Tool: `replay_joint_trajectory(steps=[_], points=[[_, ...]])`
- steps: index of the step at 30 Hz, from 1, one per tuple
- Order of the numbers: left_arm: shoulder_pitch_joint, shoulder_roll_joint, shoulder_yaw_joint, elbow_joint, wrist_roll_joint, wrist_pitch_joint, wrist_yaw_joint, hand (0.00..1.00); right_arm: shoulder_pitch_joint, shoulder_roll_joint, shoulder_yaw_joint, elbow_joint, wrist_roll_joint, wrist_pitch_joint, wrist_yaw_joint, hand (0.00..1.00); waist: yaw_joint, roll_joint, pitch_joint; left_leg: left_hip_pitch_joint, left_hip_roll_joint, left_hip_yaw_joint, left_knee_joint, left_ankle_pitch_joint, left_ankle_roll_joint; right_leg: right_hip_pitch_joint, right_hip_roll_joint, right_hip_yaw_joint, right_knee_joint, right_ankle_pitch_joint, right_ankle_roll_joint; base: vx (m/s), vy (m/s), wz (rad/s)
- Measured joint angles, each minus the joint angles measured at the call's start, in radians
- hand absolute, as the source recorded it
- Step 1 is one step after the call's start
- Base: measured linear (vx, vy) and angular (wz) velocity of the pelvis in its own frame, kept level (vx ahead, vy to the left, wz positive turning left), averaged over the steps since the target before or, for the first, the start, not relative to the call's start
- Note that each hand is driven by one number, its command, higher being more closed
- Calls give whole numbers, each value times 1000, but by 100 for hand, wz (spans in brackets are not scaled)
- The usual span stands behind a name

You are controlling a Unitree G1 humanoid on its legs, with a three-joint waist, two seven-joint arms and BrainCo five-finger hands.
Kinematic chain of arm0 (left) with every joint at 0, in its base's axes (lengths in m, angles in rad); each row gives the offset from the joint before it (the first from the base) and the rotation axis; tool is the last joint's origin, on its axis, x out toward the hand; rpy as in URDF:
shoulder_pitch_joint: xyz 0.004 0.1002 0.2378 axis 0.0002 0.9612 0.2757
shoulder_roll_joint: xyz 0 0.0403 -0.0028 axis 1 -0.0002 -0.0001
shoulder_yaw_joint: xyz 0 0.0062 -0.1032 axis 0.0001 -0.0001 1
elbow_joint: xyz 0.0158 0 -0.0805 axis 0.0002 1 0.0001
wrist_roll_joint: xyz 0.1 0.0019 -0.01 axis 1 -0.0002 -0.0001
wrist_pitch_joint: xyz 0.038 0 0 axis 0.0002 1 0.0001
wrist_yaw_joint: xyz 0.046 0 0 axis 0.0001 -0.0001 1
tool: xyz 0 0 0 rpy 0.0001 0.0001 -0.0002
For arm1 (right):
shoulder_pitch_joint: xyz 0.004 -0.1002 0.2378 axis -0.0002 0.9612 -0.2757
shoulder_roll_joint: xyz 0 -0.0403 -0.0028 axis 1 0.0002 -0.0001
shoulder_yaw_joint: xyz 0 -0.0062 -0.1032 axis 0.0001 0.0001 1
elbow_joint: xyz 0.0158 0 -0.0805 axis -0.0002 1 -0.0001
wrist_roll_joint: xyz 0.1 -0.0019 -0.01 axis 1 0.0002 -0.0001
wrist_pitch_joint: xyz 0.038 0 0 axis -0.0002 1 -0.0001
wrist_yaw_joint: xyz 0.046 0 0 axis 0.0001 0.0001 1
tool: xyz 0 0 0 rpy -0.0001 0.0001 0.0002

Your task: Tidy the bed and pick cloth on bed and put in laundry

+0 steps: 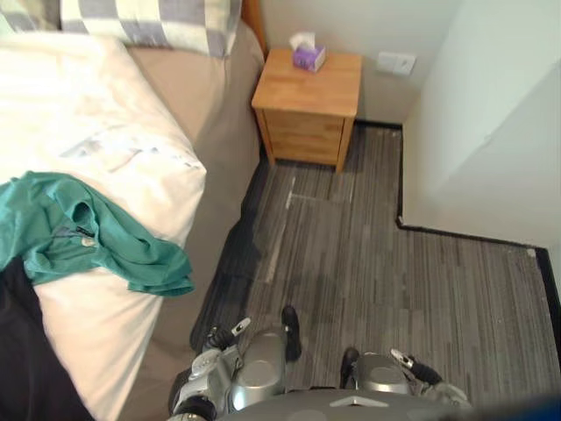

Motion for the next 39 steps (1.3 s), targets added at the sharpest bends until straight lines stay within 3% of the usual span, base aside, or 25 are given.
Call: replay_joint_trajectory(steps=[1,2,3,4,5,6,7,9,11,13,15,17,18,19,20,21,22,26,28,29,31,33,36,39], points=[[15,-3,0,12,-2,0,-1,0,-9,-6,4,4,0,-1,-4,0,1,2,5,2,9,20,-1,17,83,2,-4,10,16,-29,12,348,246,-40],[28,4,4,31,-6,5,-1,0,-33,-3,18,6,0,-1,-9,0,5,-25,-7,13,-11,43,16,-22,113,-11,-34,22,57,-73,3,283,195,-36],[47,20,4,34,-6,17,3,0,-38,16,30,8,0,0,-14,0,4,-63,-39,1,-36,75,39,-71,128,-47,-84,30,110,-119,25,533,220,-43],[46,25,5,44,-4,32,6,0,-46,33,33,5,1,1,-24,0,8,-88,-51,2,-70,95,53,-114,155,-97,-129,29,262,-146,88,477,144,-36],[40,26,4,53,3,39,5,0,-50,41,32,4,0,1,-26,0,7,-89,-51,7,-81,100,66,-135,165,-138,-153,29,374,-150,104,568,179,-16],[42,27,0,67,18,41,6,0,-60,49,8,-17,0,-18,-51,0,-1,-91,-51,32,-107,101,76,-162,184,-228,-203,33,600,-108,142,454,161,14],[48,32,-10,76,33,42,5,0,-69,39,-8,-28,-1,-18,-55,0,-13,-93,-51,89,-126,98,69,-187,193,-292,-246,34,792,-44,149,457,147,20],[53,32,-22,73,34,29,3,0,-71,24,-4,-27,-3,-22,-54,0,-17,-83,-47,194,-131,74,40,-190,212,-319,-255,6,908,-54,133,445,73,33],[56,44,-49,58,31,11,-4,0,-76,32,2,-26,-4,-33,-49,0,-27,-71,-52,270,-132,29,-29,-182,206,-351,-234,-44,859,-63,120,398,-5,66],[35,39,-57,10,31,5,-9,0,-78,32,14,-31,-2,-40,-31,0,-40,-70,-58,318,-130,-42,-116,-156,190,-406,-178,-55,669,-65,114,378,-114,101],[15,25,-89,-18,20,4,-26,0,-79,32,14,-32,-1,-47,-28,0,-46,-58,-60,331,-122,-109,-162,-139,167,-448,-132,-29,447,-29,108,329,-171,102],[5,0,-94,-24,5,10,-39,0,-67,46,21,-32,0,-49,-17,0,-54,-60,-59,356,-115,-191,-192,-134,133,-451,-82,96,132,146,97,363,-275,106],[9,-1,-92,-24,6,9,-41,0,-60,55,14,-37,5,-52,-13,0,-55,-67,-63,359,-115,-213,-189,-142,119,-446,-76,133,80,211,104,370,-363,114],[11,2,-79,-23,5,9,-43,0,-45,72,9,-54,10,-58,-10,0,-56,-69,-62,358,-115,-256,-170,-170,78,-414,-64,165,41,361,82,285,-326,81],[8,-15,-70,-20,5,8,-42,0,-47,66,7,-60,10,-59,-9,0,-56,-49,-58,359,-98,-264,-160,-179,67,-403,-46,146,48,351,58,364,-448,70],[20,-47,-35,-26,6,3,-46,0,-47,62,5,-82,6,-59,-5,0,-44,-10,-57,362,-49,-260,-153,-184,57,-403,-17,119,92,326,66,263,-326,42],[31,-63,-4,-25,5,-11,-44,0,-47,61,8,-96,-7,-59,-3,0,-44,-3,-56,392,-27,-264,-163,-190,41,-404,-4,100,166,267,44,279,-329,40],[28,-62,-1,-40,2,-18,-35,0,-39,71,20,-119,-62,-62,2,0,-24,-28,-65,388,-20,-291,-157,-192,17,-450,-37,22,365,109,9,126,-240,70],[29,-56,-7,-56,-14,-14,-23,0,-40,65,20,-116,-81,-78,2,0,-29,-38,-68,334,-33,-279,-134,-146,4,-449,-91,-60,400,47,-7,21,-211,122],[30,-56,-8,-56,-28,-14,-23,0,-37,60,19,-111,-81,-79,1,0,-29,-37,-69,321,-31,-265,-125,-132,2,-439,-107,-88,394,44,-10,14,-185,144],[33,-46,-9,-52,-29,-20,-23,0,-36,35,9,-84,-74,-57,-1,0,-35,-29,-67,285,13,-122,-105,-96,-1,-371,-147,-228,374,42,-28,31,-154,162],[33,-44,-21,-52,-37,-32,-22,0,-35,22,11,-66,-72,-50,0,0,-33,-21,-63,288,30,-24,-141,-67,4,-322,-151,-278,371,42,-28,19,-102,158],[48,-31,-61,-51,-49,-48,-21,0,-38,9,22,-23,-80,-46,-2,0,-14,-30,-59,327,-13,-22,-304,46,13,-284,-163,-280,323,56,-19,-51,-4,115],[70,-27,-71,-51,-62,-54,-16,0,-39,-4,39,-15,-78,-46,-1,0,-17,-15,-61,341,-22,-58,-423,131,18,-249,-148,-331,249,96,-14,-102,13,59]])
